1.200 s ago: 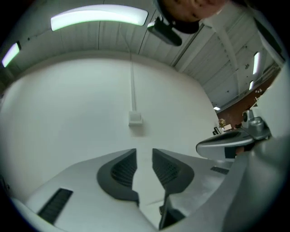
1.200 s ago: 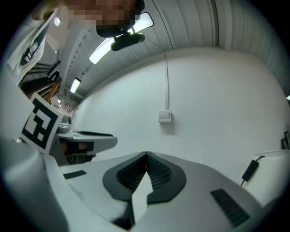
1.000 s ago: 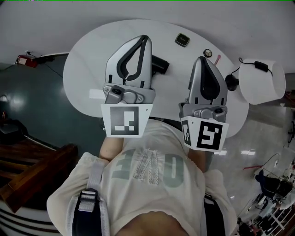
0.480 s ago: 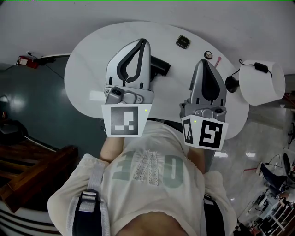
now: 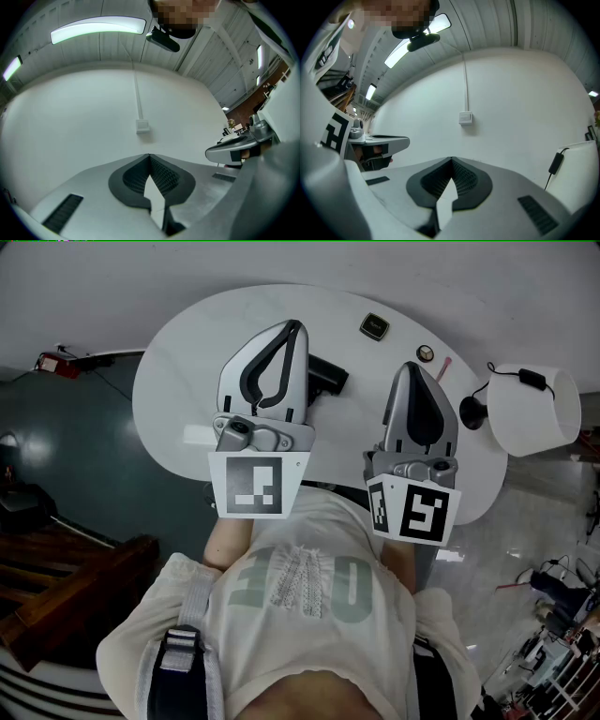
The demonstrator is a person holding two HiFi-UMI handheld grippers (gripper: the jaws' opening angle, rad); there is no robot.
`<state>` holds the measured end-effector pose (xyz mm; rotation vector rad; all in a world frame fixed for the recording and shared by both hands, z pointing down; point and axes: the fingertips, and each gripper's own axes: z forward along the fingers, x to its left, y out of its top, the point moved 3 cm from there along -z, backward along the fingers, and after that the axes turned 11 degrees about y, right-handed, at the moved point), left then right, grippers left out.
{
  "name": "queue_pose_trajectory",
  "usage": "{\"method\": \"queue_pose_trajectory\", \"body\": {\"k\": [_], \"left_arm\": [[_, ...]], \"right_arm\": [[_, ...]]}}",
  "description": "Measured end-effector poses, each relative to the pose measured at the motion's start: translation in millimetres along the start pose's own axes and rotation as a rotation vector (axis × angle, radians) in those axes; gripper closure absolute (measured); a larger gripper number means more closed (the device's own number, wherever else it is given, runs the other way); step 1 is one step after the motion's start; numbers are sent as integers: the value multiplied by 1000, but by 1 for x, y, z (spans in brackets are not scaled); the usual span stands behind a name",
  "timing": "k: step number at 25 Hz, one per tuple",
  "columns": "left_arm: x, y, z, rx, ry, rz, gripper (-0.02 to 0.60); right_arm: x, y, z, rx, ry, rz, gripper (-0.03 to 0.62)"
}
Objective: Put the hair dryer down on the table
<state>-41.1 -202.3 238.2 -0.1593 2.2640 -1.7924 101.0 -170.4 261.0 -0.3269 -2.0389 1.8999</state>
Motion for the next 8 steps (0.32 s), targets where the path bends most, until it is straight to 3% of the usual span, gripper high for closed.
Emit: {"method": "queue_pose_trajectory", "body": {"k": [5, 8], "left_arm": [[-6, -18, 7, 102, -41, 88, 577], [-9, -24, 11, 134, -50, 87, 577]], "right_arm": [[2, -2, -1, 7, 2, 8, 591], [2, -3, -1, 11, 3, 9, 591]]}}
